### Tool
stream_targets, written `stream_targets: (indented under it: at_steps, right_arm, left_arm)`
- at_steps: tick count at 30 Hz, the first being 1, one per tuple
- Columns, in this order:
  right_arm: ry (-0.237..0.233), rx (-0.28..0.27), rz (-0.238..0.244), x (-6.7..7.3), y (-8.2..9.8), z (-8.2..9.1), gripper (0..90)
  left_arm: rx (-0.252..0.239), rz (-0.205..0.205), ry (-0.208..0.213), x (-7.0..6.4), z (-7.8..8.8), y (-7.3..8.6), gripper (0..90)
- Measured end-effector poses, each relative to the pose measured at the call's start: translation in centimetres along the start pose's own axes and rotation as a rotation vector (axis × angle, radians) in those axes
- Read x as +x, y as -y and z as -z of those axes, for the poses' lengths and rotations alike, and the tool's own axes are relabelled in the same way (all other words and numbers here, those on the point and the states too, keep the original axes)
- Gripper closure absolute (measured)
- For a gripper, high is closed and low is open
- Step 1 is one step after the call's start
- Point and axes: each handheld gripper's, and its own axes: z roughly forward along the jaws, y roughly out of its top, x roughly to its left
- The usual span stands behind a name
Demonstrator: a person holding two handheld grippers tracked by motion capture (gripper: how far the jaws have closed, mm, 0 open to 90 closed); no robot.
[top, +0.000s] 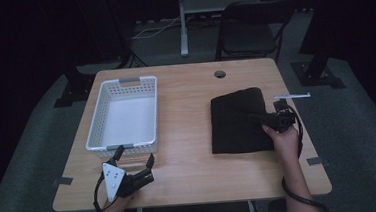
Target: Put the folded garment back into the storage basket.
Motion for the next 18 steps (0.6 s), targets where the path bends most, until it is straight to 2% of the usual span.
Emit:
stream_targets:
  at_steps: [5,18]
  right_arm:
    - [-0.033,-0.025,-0.007,0.2,-0.3,0.3,70.4]
    - [-0.055,-0.065,0.022,1.5,-1.4,1.6,70.4]
  left_arm:
    - [-0.001,0.001,0.000,0.0,0.0,0.0,2.9]
    - [0.001,0.001,-0.001,0.0,0.0,0.0,2.9]
